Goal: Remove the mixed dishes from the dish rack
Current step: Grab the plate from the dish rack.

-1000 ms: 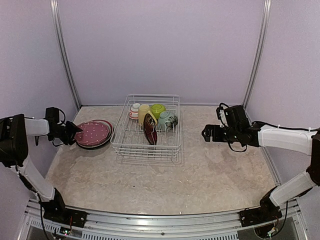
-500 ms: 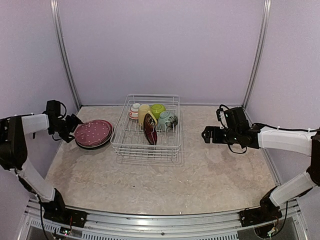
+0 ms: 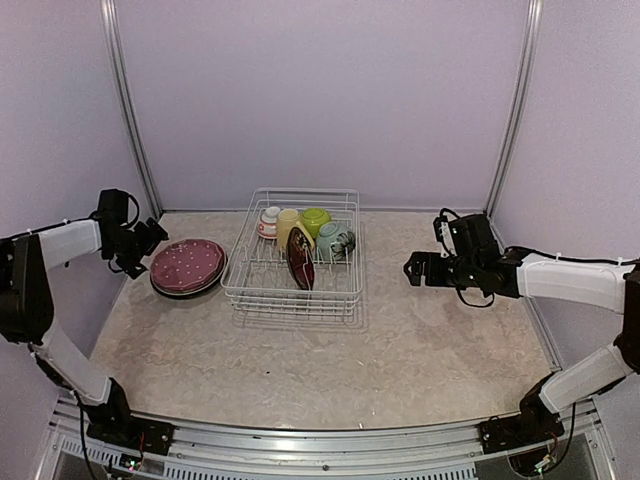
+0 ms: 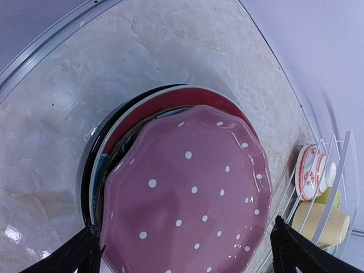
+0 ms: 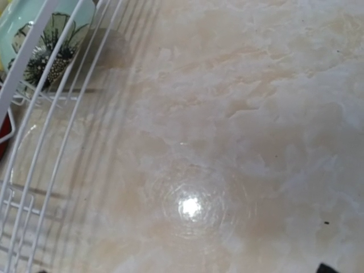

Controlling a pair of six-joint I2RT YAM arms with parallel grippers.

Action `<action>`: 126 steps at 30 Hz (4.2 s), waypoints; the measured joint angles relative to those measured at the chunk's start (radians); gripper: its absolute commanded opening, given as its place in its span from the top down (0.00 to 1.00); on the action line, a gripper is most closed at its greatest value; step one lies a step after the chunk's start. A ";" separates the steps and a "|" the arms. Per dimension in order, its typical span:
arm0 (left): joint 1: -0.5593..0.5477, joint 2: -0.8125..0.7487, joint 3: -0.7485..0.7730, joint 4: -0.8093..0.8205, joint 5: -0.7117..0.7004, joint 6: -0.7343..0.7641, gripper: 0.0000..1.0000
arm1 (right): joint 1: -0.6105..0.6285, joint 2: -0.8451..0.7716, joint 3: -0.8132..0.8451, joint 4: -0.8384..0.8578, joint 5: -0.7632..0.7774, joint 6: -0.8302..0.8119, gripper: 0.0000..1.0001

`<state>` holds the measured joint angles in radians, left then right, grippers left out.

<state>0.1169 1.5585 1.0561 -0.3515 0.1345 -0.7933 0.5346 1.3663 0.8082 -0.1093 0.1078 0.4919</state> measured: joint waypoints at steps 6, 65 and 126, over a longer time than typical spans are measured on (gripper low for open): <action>-0.072 -0.153 0.000 -0.047 -0.048 0.032 0.01 | 0.000 0.013 0.000 0.004 0.001 -0.001 0.00; -0.832 0.632 0.872 -0.448 -0.360 0.261 0.48 | 0.000 -0.056 -0.053 0.041 0.042 -0.004 0.00; -0.954 0.455 1.065 -0.681 -0.609 0.317 1.00 | 0.000 -0.101 -0.086 0.052 0.029 0.011 0.00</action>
<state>-0.8368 2.0132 2.1212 -1.0328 -0.4747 -0.4763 0.5350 1.2655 0.7223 -0.0574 0.1368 0.5034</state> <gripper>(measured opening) 0.137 0.997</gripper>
